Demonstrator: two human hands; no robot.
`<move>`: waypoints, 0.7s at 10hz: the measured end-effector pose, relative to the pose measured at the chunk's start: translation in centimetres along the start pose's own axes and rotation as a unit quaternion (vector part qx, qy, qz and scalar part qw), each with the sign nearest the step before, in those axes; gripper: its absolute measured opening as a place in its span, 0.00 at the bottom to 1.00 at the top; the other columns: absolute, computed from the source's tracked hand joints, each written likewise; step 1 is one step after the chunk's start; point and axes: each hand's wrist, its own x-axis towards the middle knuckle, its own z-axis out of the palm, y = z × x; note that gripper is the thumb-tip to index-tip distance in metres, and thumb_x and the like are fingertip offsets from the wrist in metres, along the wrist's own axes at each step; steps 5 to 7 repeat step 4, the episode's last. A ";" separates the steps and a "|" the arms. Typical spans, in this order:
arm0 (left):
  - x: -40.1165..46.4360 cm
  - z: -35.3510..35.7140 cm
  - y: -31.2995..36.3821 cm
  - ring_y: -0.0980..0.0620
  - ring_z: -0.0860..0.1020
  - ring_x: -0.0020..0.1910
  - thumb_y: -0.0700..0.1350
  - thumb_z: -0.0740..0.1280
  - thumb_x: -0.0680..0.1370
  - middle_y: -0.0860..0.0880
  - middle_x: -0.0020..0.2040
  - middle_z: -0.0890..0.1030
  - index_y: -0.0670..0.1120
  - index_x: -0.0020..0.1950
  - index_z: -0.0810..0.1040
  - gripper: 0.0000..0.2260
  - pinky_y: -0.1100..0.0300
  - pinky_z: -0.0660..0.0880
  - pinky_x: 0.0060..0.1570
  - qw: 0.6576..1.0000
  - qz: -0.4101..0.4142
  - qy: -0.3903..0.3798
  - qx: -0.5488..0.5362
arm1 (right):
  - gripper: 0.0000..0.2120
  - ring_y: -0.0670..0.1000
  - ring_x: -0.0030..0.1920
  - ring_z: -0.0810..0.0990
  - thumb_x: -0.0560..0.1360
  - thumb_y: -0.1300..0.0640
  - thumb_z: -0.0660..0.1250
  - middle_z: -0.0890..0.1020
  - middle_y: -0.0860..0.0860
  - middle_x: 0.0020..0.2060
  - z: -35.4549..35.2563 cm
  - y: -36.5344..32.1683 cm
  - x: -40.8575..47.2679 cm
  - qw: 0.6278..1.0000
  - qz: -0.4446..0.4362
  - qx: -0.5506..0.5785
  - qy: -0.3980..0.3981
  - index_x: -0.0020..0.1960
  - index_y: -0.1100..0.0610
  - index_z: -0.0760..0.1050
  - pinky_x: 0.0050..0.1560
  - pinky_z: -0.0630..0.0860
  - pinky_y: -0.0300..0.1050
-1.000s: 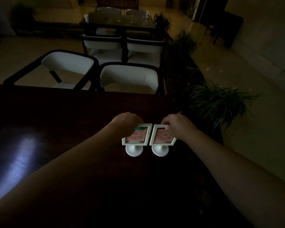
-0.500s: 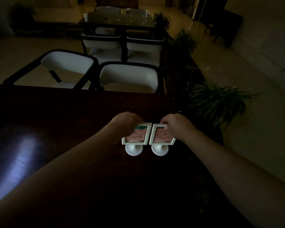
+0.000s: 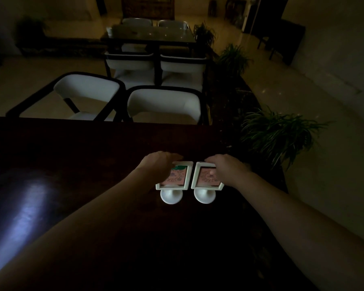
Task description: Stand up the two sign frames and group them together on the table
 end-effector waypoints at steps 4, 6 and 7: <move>-8.0 -4.9 -1.3 0.45 0.60 0.75 0.60 0.69 0.76 0.49 0.79 0.59 0.57 0.79 0.51 0.38 0.46 0.66 0.67 0.998 -0.027 0.052 0.031 | 0.33 0.51 0.71 0.67 0.77 0.51 0.71 0.68 0.50 0.73 -3.0 0.3 -6.1 0.990 -0.075 0.070 0.099 0.77 0.49 0.61 0.66 0.70 0.54; -8.0 -4.9 -1.3 0.45 0.60 0.75 0.60 0.69 0.76 0.49 0.79 0.59 0.57 0.79 0.51 0.38 0.46 0.66 0.67 0.998 -0.027 0.052 0.031 | 0.33 0.51 0.71 0.67 0.77 0.51 0.71 0.68 0.50 0.73 -3.0 0.3 -6.1 0.990 -0.075 0.070 0.099 0.77 0.49 0.61 0.66 0.70 0.54; -8.0 -4.9 -1.3 0.45 0.60 0.75 0.60 0.69 0.76 0.49 0.79 0.59 0.57 0.79 0.51 0.38 0.46 0.66 0.67 0.998 -0.027 0.052 0.031 | 0.33 0.51 0.71 0.67 0.77 0.51 0.71 0.68 0.50 0.73 -3.0 0.3 -6.1 0.990 -0.075 0.070 0.099 0.77 0.49 0.61 0.66 0.70 0.54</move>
